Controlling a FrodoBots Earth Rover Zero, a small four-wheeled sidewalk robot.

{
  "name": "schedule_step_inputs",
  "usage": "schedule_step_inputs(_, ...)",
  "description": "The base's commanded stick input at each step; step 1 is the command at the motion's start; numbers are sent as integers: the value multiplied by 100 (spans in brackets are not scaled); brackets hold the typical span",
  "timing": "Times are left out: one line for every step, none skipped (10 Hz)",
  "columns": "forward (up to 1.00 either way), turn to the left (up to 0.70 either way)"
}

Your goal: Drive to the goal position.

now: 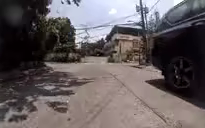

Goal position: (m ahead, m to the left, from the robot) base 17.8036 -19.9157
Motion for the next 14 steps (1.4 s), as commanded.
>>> schedule_step_inputs(100,0)
schedule_step_inputs(100,0)
schedule_step_inputs(100,0)
schedule_step_inputs(100,0)
schedule_step_inputs(100,0)
schedule_step_inputs(100,0)
schedule_step_inputs(100,0)
schedule_step_inputs(100,0)
schedule_step_inputs(100,0)
schedule_step_inputs(100,0)
schedule_step_inputs(100,0)
schedule_step_inputs(100,0)
schedule_step_inputs(100,-3)
schedule_step_inputs(100,-25)
